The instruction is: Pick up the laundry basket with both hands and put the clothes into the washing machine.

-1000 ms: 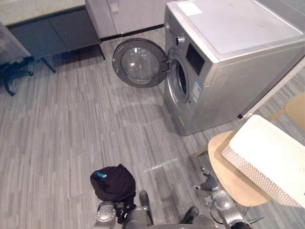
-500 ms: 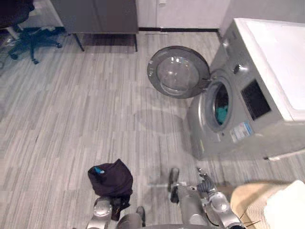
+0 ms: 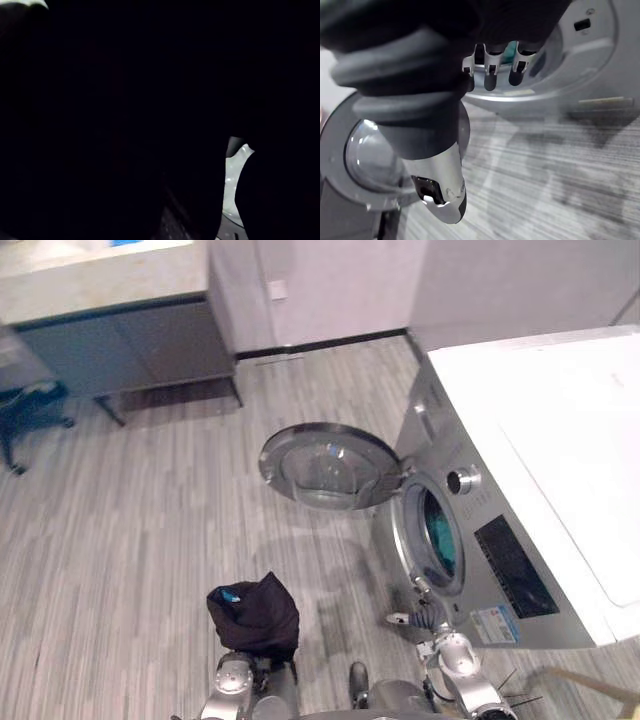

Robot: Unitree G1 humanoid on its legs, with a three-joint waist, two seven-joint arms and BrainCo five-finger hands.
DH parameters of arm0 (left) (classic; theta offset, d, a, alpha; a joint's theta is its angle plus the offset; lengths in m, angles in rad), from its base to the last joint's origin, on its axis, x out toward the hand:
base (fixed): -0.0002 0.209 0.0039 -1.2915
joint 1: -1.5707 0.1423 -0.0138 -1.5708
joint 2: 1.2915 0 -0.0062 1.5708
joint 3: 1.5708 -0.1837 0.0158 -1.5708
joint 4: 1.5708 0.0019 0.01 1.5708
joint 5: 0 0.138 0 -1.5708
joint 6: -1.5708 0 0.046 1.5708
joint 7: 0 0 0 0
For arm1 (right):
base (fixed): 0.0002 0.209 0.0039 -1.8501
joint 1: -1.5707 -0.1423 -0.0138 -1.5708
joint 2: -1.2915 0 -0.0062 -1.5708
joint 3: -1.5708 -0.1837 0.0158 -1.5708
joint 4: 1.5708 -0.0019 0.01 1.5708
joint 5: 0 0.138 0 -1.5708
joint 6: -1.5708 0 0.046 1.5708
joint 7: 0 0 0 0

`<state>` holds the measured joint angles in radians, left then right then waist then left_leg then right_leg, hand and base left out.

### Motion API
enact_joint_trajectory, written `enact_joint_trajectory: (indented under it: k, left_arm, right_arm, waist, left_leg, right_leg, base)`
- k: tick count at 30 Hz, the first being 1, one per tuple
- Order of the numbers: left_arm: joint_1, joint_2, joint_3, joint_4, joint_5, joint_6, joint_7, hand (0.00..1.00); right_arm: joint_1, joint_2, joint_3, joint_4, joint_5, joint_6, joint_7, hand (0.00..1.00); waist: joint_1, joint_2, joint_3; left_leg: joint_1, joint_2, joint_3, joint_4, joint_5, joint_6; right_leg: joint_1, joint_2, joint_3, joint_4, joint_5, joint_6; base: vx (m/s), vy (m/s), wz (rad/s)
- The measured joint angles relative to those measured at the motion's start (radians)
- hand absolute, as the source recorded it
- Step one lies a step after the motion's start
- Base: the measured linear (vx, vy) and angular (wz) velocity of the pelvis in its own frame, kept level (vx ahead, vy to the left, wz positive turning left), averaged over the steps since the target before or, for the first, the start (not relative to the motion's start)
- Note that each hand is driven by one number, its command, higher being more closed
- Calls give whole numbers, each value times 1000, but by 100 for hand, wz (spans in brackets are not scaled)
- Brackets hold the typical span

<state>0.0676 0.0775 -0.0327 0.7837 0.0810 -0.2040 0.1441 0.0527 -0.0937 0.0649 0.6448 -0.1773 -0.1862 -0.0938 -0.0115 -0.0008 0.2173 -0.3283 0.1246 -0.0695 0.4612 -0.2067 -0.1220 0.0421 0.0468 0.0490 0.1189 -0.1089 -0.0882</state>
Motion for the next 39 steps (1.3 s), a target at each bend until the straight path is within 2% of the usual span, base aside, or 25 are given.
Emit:
enact_joint_trajectory:
  k: [1, 2, 3, 4, 5, 6, 7, 8, 9, 10, 11, 13, 15, 16, 19, 22, 23, 24, 25, 27, 29, 30, 31, 34, 39]
  left_arm:
    - [-2, -2, -3, 0, 0, 0, -1, 100]
    - [-3, -4, -5, 0, 0, 0, -1, 100]
    - [-1, -20, -9, 2, -1, 0, 0, 100]
    - [5, -31, -11, 3, 0, 0, -1, 100]
    - [6, -34, -23, 12, 0, 1, -2, 100]
    - [-9, -7, -45, 11, 0, 5, -8, 100]
    - [-8, 9, -48, 10, 0, 4, -9, 100]
    - [-9, 15, -47, 8, 0, 4, -9, 100]
    - [-2, 28, -42, 2, 0, 4, -8, 100]
    - [2, 36, -42, -2, -1, 5, -8, 100]
    - [6, 40, -40, -7, -1, 5, -7, 100]
    - [23, 46, -28, -51, -8, 9, -7, 100]
    - [21, 50, -18, -72, -10, 9, -8, 100]
    - [17, 57, -12, -71, -10, 9, -9, 100]
    - [-10, 63, -5, -66, -9, 10, -10, 100]
    - [3, 59, -5, -67, -8, 10, -14, 100]
    - [15, 52, -5, -67, -8, 11, -14, 100]
    - [27, 41, -6, -67, -8, 11, -14, 100]
    - [27, 32, -8, -65, -8, 12, -15, 100]
    - [18, 23, -9, -65, -8, 13, -14, 100]
    - [6, 23, -11, -64, -9, 13, -10, 100]
    - [2, 23, -16, -64, -9, 13, -9, 100]
    - [-15, 33, -19, -44, -11, 12, -7, 100]
    - [-97, 66, -40, -29, -23, 25, 12, 100]
    - [-245, 93, -41, -5, -116, 25, 40, 100]
  right_arm:
    - [-6, -3, -6, 6, -3, 0, 0, 0]
    - [-9, -4, -8, 7, -4, 0, 0, 0]
    - [-7, -15, -8, 8, -13, -1, -7, 0]
    - [0, -25, -7, 8, -14, -1, -10, 0]
    - [2, -29, -11, 24, -19, 2, -12, 0]
    - [17, -8, -6, 20, -29, 8, -11, 0]
    - [33, 7, -2, 18, -30, 7, -11, 0]
    - [33, 10, 7, 18, -30, 9, -11, 0]
    - [18, 12, 33, 17, -30, 8, -9, 0]
    - [3, 17, 43, 18, -30, 8, -9, 0]
    - [-5, 18, 54, 21, -30, 8, -9, 0]
    - [-41, 25, 82, 38, -30, 7, -4, 0]
    - [-57, 27, 83, 53, -31, 7, 1, 0]
    - [-57, 27, 83, 54, -33, 8, 1, 0]
    - [-40, 23, 67, 64, -40, 9, 0, 0]
    - [-3, 3, 58, 82, -38, 9, -6, 0]
    - [0, -13, 58, 82, -37, 9, -15, 0]
    - [-6, -25, 51, 82, -34, 10, -22, 0]
    - [-11, -36, 40, 84, -29, 13, -29, 0]
    - [-17, -41, -8, 99, -25, 19, -41, 0]
    - [-20, -41, -17, 116, -22, 19, -42, 0]
    - [-15, -44, -16, 119, -20, 19, -42, 0]
    - [-17, -45, -16, 130, -16, 21, -41, 0]
    - [-43, -29, -9, 127, -1, 19, -38, 0]
    - [-208, -58, -7, 122, 42, 19, -60, 0]
  waist:
    - [1, 7, -2]
    - [1, 13, -2]
    - [0, 49, -4]
    - [1, 74, -9]
    - [0, 73, -5]
    - [-4, 29, -17]
    - [-3, -2, -33]
    - [0, -14, -40]
    - [0, -17, -43]
    - [1, -28, -49]
    - [2, -16, -42]
    - [7, -17, -46]
    - [6, 3, -43]
    - [2, 3, -43]
    - [-19, 3, -43]
    - [-21, 7, -35]
    - [-13, 23, -27]
    - [-1, 37, -20]
    - [-1, 32, -13]
    - [-1, 31, -5]
    - [1, 28, 2]
    - [0, 48, -2]
    - [2, 43, 11]
    - [-2, -1, 62]
    - [-5, 15, 200]
  left_leg:
    - [-1, -20, -93, -96, 23, -27]
    - [0, -20, -123, -139, 37, -44]
    - [11, 4, -170, -189, 101, -58]
    - [17, 23, -169, -183, 130, -51]
    - [18, 26, -145, -127, 160, -27]
    - [28, -2, -53, -109, 119, -9]
    - [45, -15, 18, -109, 98, 16]
    - [55, -14, 61, -111, 89, 26]
    - [83, -11, 155, -112, 76, 56]
    - [110, 1, 245, -123, 64, 76]
    - [128, 4, 289, -137, 61, 81]
    - [203, 25, 453, -195, 45, 91]
    - [232, 40, 533, -217, 39, 87]
    - [237, 40, 552, -216, 40, 86]
    - [256, 61, 592, -195, 40, 86]
    - [234, 161, 588, 59, 35, 82]
    - [227, 204, 557, 169, 38, 86]
    - [172, 228, 465, 294, 51, 102]
    - [139, 205, 391, 306, 9, 72]
    - [90, 145, 284, 231, -42, 43]
    - [77, 111, 235, 107, -35, 33]
    - [83, 98, 207, -5, 41, 19]
    - [88, 99, 210, -12, 36, 13]
    - [19, 60, 216, 41, 33, 19]
    - [-165, 54, 224, 217, -12, 54]
  right_leg:
    - [7, -1, 54, 3, -16, 20]
    - [9, 1, 78, 6, -27, 32]
    - [7, 23, 155, 45, -74, 69]
    - [6, 38, 180, 67, -99, 83]
    - [-5, 36, 215, 119, -148, 107]
    - [-59, -15, 238, 200, -181, 146]
    - [-94, -47, 249, 236, -185, 152]
    - [-113, -61, 252, 252, -180, 160]
    - [-147, -94, 211, 277, -159, 190]
    - [-175, -131, 106, 278, -141, 199]
    - [-191, -155, 22, 278, -134, 189]
    - [-188, -256, -458, 252, -115, 113]
    - [-166, -285, -650, 225, -77, 89]
    - [-169, -286, -651, 222, -63, 112]
    - [-163, -258, -604, 192, -59, 121]
    - [-95, -201, -537, 136, -58, 123]
    - [-71, -176, -501, 128, -61, 120]
    - [-52, -156, -449, 119, -68, 112]
    - [-55, -155, -424, 118, -69, 111]
    - [-59, -166, -376, 125, -69, 112]
    - [-60, -174, -352, 137, -68, 112]
    - [-68, -165, -343, 158, -78, 132]
    - [-85, -166, -317, 197, -116, 175]
    - [-208, -235, -300, 350, -152, 172]
    - [-429, -278, -246, 587, -218, 186]
  base:
    - [335, 269, -149]
    - [390, 417, -179]
    - [333, 412, -157]
    - [338, 453, -174]
    - [204, 469, -146]
    - [198, 480, -160]
    - [149, 424, -148]
    - [107, 268, -182]
    - [50, 237, -202]
    - [32, 218, -207]
    - [21, 181, -199]
    - [36, 161, -204]
    - [54, 135, -151]
    - [97, 80, -112]
    - [157, -91, -60]
    - [136, -149, -78]
    - [122, -35, -107]
    - [127, 0, -119]
    - [141, 40, -99]
    - [139, 68, -72]
    - [109, 133, -55]
    - [131, 188, -54]
    - [129, 178, -42]
    - [-7, 123, -7]
    - [-156, 64, -9]
